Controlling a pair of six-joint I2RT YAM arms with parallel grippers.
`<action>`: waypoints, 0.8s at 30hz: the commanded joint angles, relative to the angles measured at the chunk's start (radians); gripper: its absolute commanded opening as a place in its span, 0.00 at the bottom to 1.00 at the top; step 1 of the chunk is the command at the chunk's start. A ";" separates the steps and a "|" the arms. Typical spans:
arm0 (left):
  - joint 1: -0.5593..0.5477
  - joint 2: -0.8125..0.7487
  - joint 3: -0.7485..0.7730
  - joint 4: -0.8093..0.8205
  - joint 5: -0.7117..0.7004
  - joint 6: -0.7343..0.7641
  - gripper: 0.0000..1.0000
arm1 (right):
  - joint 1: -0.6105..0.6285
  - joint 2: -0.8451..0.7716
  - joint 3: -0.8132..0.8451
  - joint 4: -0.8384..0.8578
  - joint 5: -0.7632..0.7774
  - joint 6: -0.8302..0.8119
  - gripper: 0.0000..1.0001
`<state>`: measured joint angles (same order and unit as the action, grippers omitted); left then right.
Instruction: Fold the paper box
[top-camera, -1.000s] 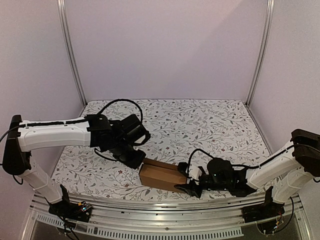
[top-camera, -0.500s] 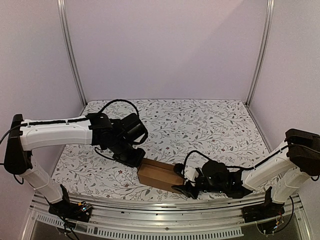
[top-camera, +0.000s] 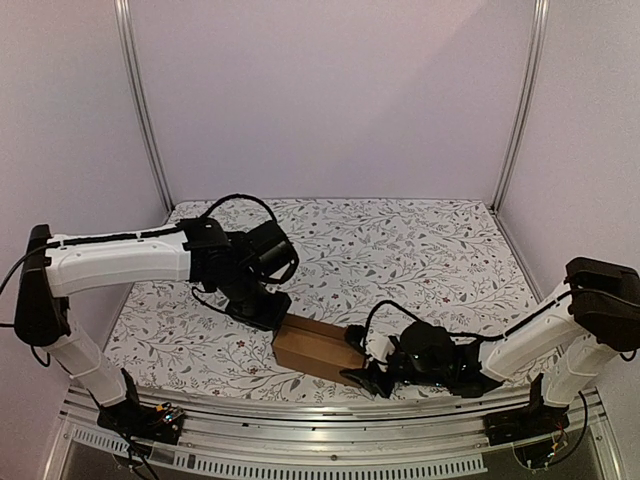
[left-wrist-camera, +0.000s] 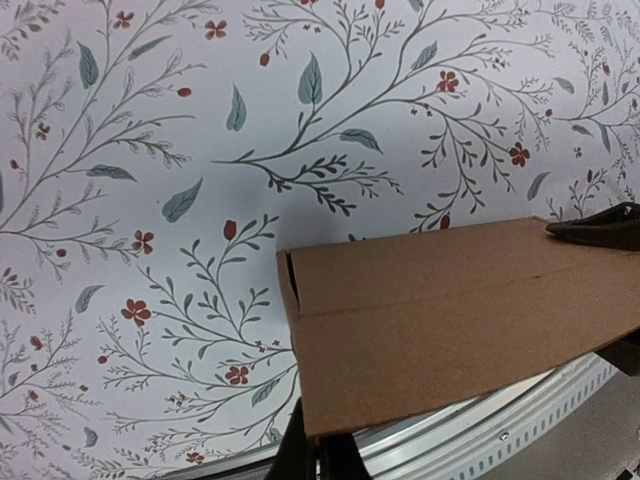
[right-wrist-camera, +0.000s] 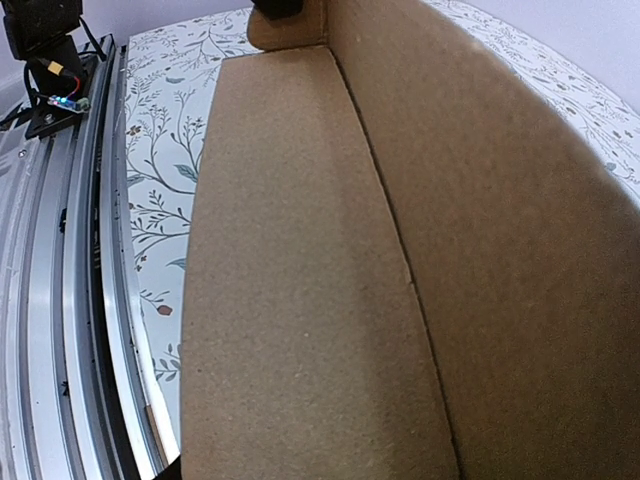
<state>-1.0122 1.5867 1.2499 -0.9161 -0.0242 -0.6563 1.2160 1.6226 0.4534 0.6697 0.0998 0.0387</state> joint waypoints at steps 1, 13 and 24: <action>-0.021 0.012 0.087 0.037 0.186 0.048 0.00 | 0.012 0.055 0.026 -0.139 0.064 -0.026 0.44; -0.007 0.013 0.062 0.035 0.223 0.048 0.00 | 0.024 0.066 0.037 -0.155 0.090 -0.027 0.44; -0.020 0.005 -0.024 0.080 0.176 0.066 0.00 | 0.025 0.062 0.045 -0.166 0.100 -0.028 0.46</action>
<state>-0.9897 1.5955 1.2648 -0.9516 0.0097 -0.6292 1.2434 1.6382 0.4835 0.6483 0.1520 0.0257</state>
